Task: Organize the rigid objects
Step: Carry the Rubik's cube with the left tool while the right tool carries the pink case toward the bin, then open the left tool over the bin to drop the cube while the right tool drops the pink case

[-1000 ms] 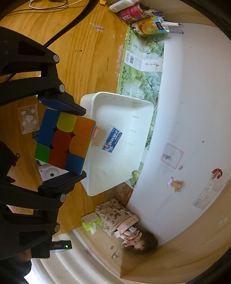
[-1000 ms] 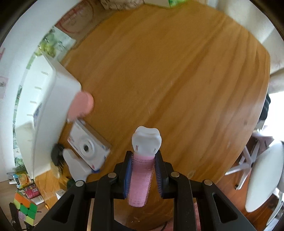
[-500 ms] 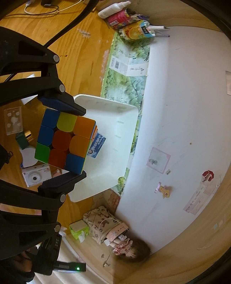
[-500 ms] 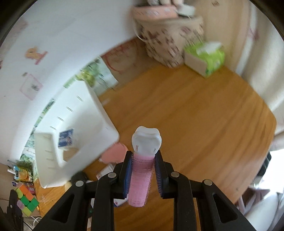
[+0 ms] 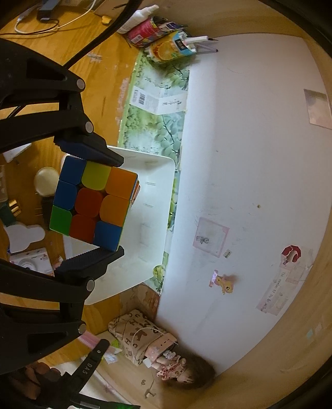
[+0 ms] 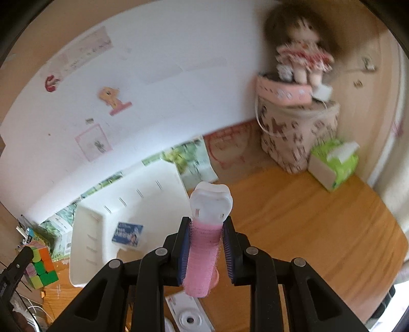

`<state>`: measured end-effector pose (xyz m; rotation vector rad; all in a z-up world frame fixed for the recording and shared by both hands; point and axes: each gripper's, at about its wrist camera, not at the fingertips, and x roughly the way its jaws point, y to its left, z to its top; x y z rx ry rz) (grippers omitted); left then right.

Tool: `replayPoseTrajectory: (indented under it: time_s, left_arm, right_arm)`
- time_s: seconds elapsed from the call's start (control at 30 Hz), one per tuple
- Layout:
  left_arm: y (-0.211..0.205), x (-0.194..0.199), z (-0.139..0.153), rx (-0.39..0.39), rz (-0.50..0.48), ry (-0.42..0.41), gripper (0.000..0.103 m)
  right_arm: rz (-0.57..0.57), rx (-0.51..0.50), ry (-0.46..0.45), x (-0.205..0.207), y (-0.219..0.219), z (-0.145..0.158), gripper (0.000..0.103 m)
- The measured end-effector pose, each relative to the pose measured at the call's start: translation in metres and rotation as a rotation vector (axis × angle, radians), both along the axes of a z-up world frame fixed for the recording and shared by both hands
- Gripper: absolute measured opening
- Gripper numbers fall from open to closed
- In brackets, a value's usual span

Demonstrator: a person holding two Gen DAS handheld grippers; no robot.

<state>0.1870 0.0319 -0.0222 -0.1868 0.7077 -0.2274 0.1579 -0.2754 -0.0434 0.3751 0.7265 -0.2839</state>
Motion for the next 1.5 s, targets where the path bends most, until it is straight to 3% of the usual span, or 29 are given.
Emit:
replayPoseTrajectory:
  time_s: [0.3, 0.6, 1.03, 1.37, 1.43, 1.5]
  left_arm:
    - [-0.009, 0.029, -0.006, 0.034, 0.008, 0.012, 0.067]
    - [-0.018, 0.058, -0.022, 0.057, 0.017, 0.061, 0.067]
    - [-0.031, 0.089, -0.061, 0.076, 0.034, 0.192, 0.067]
    - [-0.035, 0.101, -0.084, 0.048, 0.009, 0.311, 0.067]
    - [-0.034, 0.100, -0.082, 0.036, 0.008, 0.300, 0.070]
    - [-0.034, 0.097, -0.076, 0.036, 0.004, 0.266, 0.082]
  right_arm:
    - [0.081, -0.047, -0.064, 0.037, 0.013, 0.000, 0.024]
    - [0.187, -0.063, -0.056, 0.070, 0.030, -0.014, 0.024]
    - [0.289, -0.009, 0.112, 0.108, 0.037, -0.056, 0.025]
    - [0.302, 0.021, 0.181, 0.115, 0.041, -0.077, 0.027]
    - [0.302, 0.026, 0.184, 0.116, 0.042, -0.078, 0.027]
    - [0.303, 0.033, 0.188, 0.116, 0.041, -0.079, 0.029]
